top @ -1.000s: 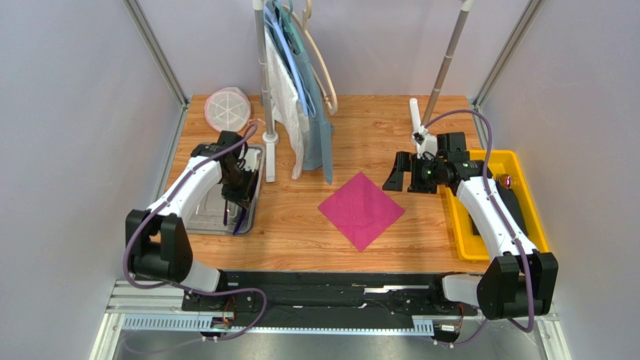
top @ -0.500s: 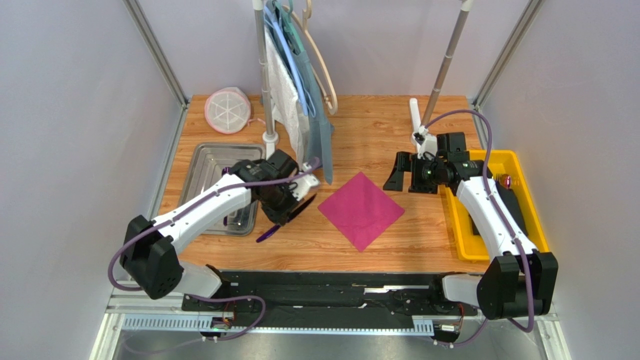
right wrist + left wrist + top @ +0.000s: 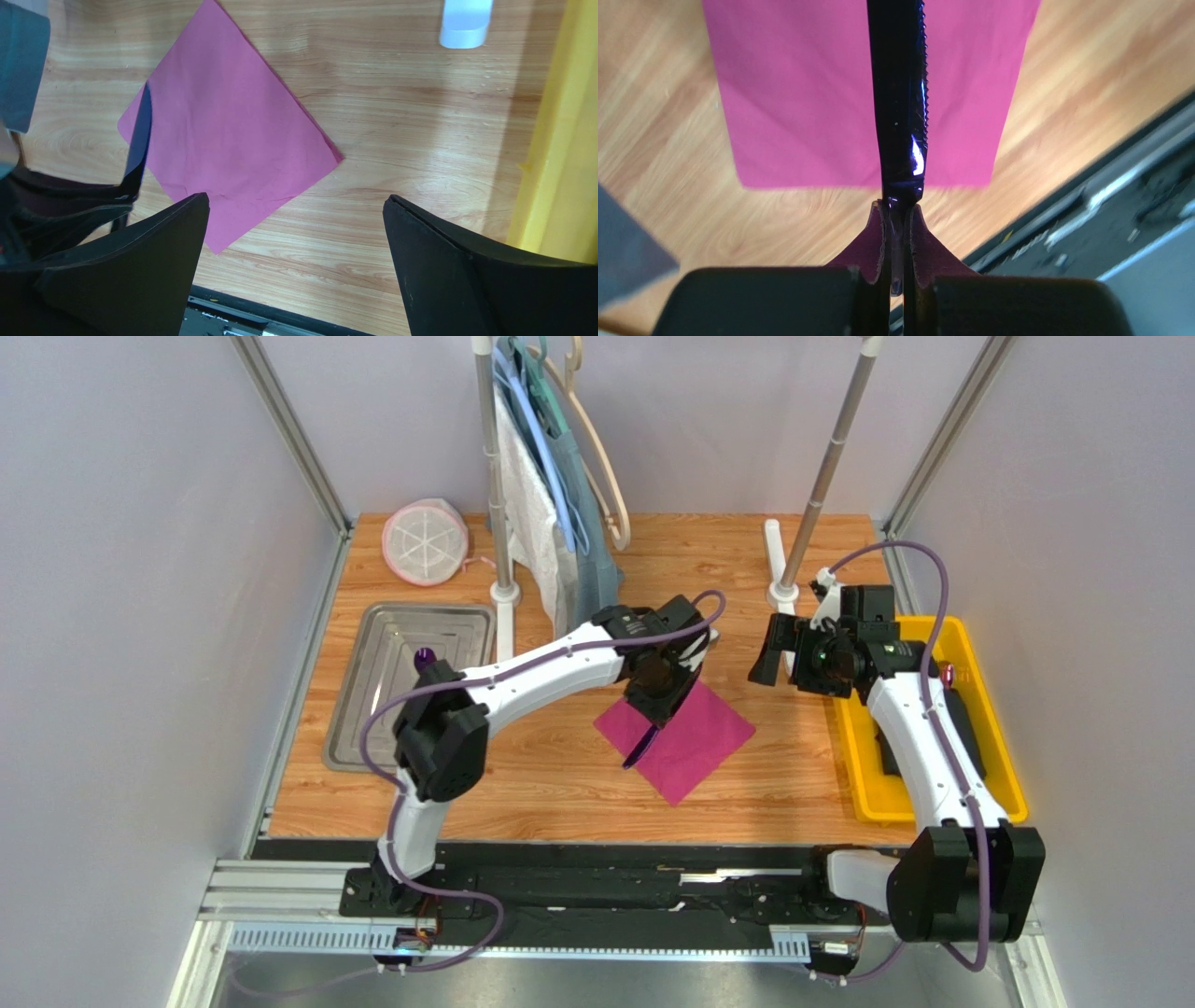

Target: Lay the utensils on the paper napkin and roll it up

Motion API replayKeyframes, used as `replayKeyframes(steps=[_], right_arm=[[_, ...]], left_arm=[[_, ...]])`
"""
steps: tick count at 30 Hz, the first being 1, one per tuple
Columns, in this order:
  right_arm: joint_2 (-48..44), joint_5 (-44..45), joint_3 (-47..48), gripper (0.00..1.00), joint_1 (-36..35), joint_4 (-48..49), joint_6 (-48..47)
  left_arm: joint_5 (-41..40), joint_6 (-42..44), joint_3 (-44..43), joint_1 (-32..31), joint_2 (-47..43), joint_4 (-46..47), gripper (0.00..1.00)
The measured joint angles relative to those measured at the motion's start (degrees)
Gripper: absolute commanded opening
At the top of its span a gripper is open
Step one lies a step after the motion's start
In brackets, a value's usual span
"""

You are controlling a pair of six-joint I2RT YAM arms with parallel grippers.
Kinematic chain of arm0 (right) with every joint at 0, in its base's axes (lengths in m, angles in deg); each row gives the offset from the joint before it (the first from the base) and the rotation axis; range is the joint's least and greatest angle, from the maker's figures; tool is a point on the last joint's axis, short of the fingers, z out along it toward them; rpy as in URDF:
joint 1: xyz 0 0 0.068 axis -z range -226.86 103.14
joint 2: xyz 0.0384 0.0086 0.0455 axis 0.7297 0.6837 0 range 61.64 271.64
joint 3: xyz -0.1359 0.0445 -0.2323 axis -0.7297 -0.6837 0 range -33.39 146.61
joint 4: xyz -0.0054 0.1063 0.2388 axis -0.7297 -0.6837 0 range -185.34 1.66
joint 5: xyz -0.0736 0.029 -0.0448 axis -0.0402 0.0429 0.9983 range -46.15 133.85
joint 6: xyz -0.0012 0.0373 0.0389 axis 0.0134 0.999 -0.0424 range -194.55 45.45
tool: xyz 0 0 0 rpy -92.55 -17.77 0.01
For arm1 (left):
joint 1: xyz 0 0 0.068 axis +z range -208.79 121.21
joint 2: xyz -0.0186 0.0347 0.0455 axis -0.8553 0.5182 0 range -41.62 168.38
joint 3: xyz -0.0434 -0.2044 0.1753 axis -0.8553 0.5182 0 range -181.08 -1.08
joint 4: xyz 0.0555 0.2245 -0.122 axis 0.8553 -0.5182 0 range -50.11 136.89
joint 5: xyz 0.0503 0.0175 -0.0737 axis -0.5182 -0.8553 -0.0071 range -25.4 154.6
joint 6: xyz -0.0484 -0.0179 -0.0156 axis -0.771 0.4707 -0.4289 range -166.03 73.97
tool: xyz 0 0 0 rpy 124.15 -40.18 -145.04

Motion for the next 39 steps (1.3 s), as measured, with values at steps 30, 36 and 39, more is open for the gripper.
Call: replayKeyframes(steps=[30,36,39], right_arm=[[-6.5,-0.2,-2.9,1.0,4.9,0.1,2.0],[-6.5,-0.6,-2.9,1.0,4.9,0.6,2.3],[-6.5,-0.7,-3.4,1.0,4.9,1.1,2.3]], left_arm=[[-8.2,-34.9,-24.2,3.7,22.1,-3.1,0.0],[-6.3,-35.6,-24.2,3.8,23.9,-3.0,0.0],[-5.5,-36.1,-24.3,3.7,24.5,-2.9,0.0]])
